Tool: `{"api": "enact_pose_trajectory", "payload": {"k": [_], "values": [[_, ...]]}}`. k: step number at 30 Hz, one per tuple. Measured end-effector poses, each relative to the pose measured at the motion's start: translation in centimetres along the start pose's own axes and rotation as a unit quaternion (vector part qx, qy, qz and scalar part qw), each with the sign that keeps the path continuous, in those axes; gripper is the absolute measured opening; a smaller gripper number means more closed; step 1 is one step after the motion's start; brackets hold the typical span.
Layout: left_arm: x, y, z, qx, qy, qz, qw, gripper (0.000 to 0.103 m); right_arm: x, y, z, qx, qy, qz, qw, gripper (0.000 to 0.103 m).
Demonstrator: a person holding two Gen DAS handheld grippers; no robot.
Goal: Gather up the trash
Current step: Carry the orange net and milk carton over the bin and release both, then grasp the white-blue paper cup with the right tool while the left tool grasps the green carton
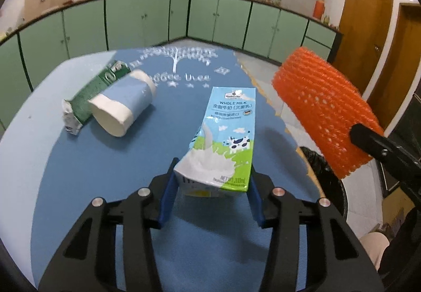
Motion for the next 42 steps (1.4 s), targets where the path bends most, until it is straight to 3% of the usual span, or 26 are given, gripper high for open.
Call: {"api": "enact_pose_trajectory", "payload": {"k": [7,14,20,25,34,39,42], "values": [[4.0,0.5,-3.2,-0.014,-0.02,-0.041,0.9988,0.045,2.6,0.2,-1.7,-0.006,-0.025,-0.014,1.0,0.011],[4.9,0.3,-9.4,-0.037,-0.082,-0.035,0.9953,0.045,7.4,-0.5,-7.2,-0.035,-0.089,-0.024,0.995,0.011],[4.6,0.2,-14.8,-0.053,-0.114,-0.032,0.9916,0.045,10.1,-1.4,-10.9,-0.047,-0.129,-0.024,0.99,0.011],[3.2,-0.8,-19.0,-0.073,-0.129,-0.005,0.989,0.046,10.8,-2.4,-13.5,-0.061,-0.151,-0.007,0.987,0.014],[1.9,-0.5,-20.4,-0.079,-0.136,0.002,0.9875,0.054,11.0,-2.9,-15.8,-0.073,-0.165,-0.003,0.984,0.031],[2.2,0.1,-19.0,-0.064,-0.133,-0.002,0.989,0.054,10.9,-2.5,-15.4,-0.069,-0.163,-0.007,0.984,0.04],[2.7,1.0,-17.4,-0.053,-0.124,-0.011,0.9908,0.054,10.9,-2.1,-14.5,-0.063,-0.16,-0.009,0.985,0.051]]}}
Point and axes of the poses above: each gripper's, at about its wrist camera, not at the fingertips, and x roughly against the way its jaws point, z to its left, y to its top, the point moved 8 cm from there along -x, roughly the way its jaws point, and after that the axes turned 14 degrees about y, right-handed, at the moved point
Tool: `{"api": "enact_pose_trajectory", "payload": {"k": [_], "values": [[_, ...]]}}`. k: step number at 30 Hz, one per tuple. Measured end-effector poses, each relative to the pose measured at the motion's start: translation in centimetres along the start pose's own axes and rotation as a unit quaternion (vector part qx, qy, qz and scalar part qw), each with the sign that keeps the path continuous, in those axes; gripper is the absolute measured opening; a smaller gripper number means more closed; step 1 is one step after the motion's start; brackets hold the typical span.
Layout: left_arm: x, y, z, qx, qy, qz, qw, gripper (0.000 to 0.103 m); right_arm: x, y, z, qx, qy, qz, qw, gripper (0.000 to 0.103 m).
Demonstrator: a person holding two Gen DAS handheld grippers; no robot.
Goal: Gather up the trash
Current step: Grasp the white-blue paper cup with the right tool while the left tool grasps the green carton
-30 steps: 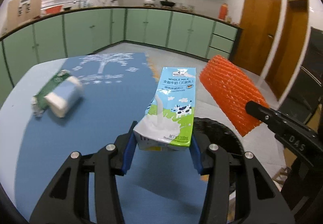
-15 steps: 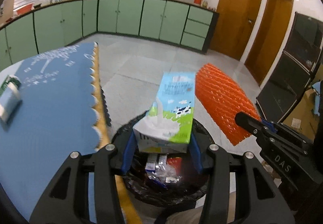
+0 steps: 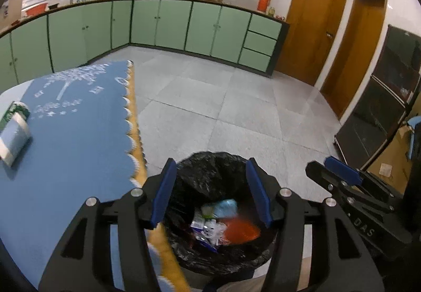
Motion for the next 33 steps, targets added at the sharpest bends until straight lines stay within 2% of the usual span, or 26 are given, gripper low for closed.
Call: {"api": "enact_pose_trajectory", "payload": {"k": [3,5,8,11,16,22,27,33], "values": [[1.2,0.8,2.2,0.009,0.017,-0.018,0.9997,0.056,0.2,0.6,1.7,0.011,0.006,-0.006,1.0,0.065],[2.1,1.2,4.0,0.013,0.033,-0.032,0.9988,0.06,0.2,1.0,3.1,0.019,0.01,-0.012,1.0,0.082],[3.7,1.4,7.7,0.027,0.065,-0.053,0.9961,0.066,0.0,1.9,5.7,0.026,0.023,-0.021,0.999,0.092],[5.1,1.4,11.9,0.043,0.098,-0.065,0.9922,0.071,-0.7,2.4,8.4,0.037,0.042,-0.025,0.998,0.096],[7.0,0.8,19.6,0.07,0.164,-0.071,0.9814,0.082,-2.7,2.7,13.9,0.058,0.087,-0.022,0.994,0.097],[8.4,-0.2,27.7,0.103,0.227,-0.065,0.9662,0.082,-6.8,2.1,22.2,0.098,0.149,0.0,0.984,0.097],[8.8,-0.8,32.0,0.118,0.259,-0.063,0.9567,0.082,-9.8,1.5,27.4,0.126,0.169,0.002,0.978,0.094],[8.4,-1.4,35.3,0.128,0.273,-0.059,0.9517,0.082,-13.6,-0.3,32.0,0.141,0.177,0.021,0.974,0.081]]}}
Point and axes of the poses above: each gripper's, at about its wrist camera, not at the fingertips, and x roughly against the way its jaws point, z to its left, y to its top, the point moved 8 cm from there along -x, roughly the way its jaws point, and after that the axes turned 14 degrees about y, right-handed, at the moved point
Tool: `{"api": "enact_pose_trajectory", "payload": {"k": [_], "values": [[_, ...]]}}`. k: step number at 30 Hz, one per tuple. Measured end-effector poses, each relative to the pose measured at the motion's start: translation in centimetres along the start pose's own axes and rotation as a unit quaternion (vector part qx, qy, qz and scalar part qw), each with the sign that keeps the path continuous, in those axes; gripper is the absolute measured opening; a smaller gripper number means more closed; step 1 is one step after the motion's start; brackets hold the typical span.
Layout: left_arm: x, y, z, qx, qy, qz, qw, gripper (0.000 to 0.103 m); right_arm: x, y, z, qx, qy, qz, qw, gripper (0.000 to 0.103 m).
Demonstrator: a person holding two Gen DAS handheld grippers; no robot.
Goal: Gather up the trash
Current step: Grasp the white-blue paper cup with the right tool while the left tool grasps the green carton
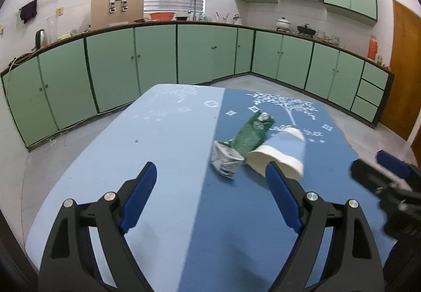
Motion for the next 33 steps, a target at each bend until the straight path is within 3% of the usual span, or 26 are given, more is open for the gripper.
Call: {"api": "enact_pose_trajectory", "payload": {"k": [6,16,22,29,33], "values": [[-1.4,0.2,1.2,0.008,-0.004,0.008,0.9999,0.081,-4.1,-1.2,1.6,0.012,-0.002,0.046,0.999,0.065],[-3.3,0.3,1.2,0.012,-0.02,0.015,0.9996,0.081,-7.3,-1.8,0.5,-0.004,-0.034,0.093,0.995,0.053],[-4.2,0.4,1.0,0.012,-0.025,0.018,0.9994,0.081,-8.3,-2.2,0.0,-0.02,-0.023,0.112,0.993,0.035],[-4.7,0.1,0.1,0.0,-0.036,0.025,0.999,0.081,-8.1,-2.2,-0.4,-0.041,-0.008,0.107,0.993,0.006],[-5.3,0.2,-0.8,-0.007,-0.046,0.034,0.9983,0.081,-7.2,-1.6,-0.9,-0.037,-0.011,0.089,0.995,0.004]]}}
Point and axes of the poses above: each gripper's, at about its wrist camera, not at the fingertips, and x roughly against the way its jaws point, z to its left, y to its top, the point moved 8 cm from there along -x, roughly the way its jaws point, and after that the axes turned 14 degrees about y, right-handed, at the moved point
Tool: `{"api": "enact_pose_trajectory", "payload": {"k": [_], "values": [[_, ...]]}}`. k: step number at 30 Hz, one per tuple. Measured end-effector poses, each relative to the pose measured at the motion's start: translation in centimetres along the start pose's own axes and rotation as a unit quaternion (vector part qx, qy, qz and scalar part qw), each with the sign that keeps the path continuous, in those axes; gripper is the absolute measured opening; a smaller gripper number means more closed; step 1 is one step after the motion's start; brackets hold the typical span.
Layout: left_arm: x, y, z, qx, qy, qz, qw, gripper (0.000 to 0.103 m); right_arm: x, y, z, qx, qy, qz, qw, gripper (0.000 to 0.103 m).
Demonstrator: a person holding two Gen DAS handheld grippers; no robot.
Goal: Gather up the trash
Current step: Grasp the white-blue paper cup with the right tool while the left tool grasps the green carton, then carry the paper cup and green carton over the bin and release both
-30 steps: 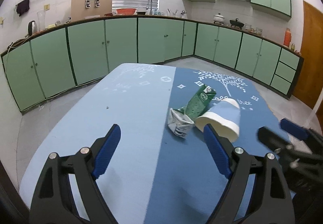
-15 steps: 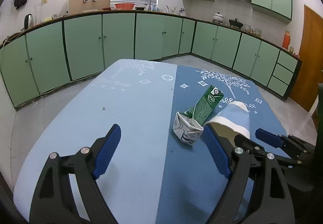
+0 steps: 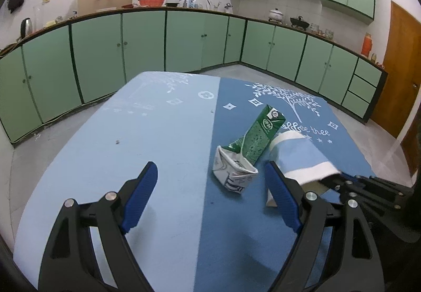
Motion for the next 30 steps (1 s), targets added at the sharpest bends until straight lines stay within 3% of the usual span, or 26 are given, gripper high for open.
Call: {"api": "enact_pose_trajectory", "payload": {"k": [5,14,17,19,21,30], "values": [[-1.1,0.4,-1.5,-0.006,-0.015,0.012,0.9998,0.081,1.4,0.7,-2.1,-0.017,-0.011,-0.02,1.0,0.004],[-4.8,0.2,-4.3,-0.03,-0.035,0.07,0.9965,0.081,2.3,1.3,-4.2,-0.035,-0.006,-0.038,0.999,0.004],[-5.9,-0.6,-5.3,-0.047,-0.04,0.099,0.9931,0.069,2.2,1.2,-4.4,-0.042,-0.004,-0.039,0.998,0.004],[-6.3,-0.9,-5.4,-0.049,-0.033,0.11,0.9921,0.055,2.1,1.1,-4.6,-0.046,-0.002,-0.04,0.998,0.004],[-6.4,-0.9,-5.3,-0.044,-0.035,0.109,0.9924,0.044,2.2,1.0,-4.6,-0.047,-0.001,-0.041,0.998,0.004],[-3.0,-0.4,-5.2,-0.028,-0.024,0.057,0.9977,0.04,3.0,0.5,-4.8,-0.046,-0.002,-0.041,0.998,0.004]]}}
Point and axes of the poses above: each gripper's, at about its wrist camera, not at the fingertips, and x roughly against the way its jaws point, z to its left, y to its top, the point moved 8 cm from there along -x, roughly the way its jaws point, and after that the axes turned 14 degrees about y, right-handed, at the moved point
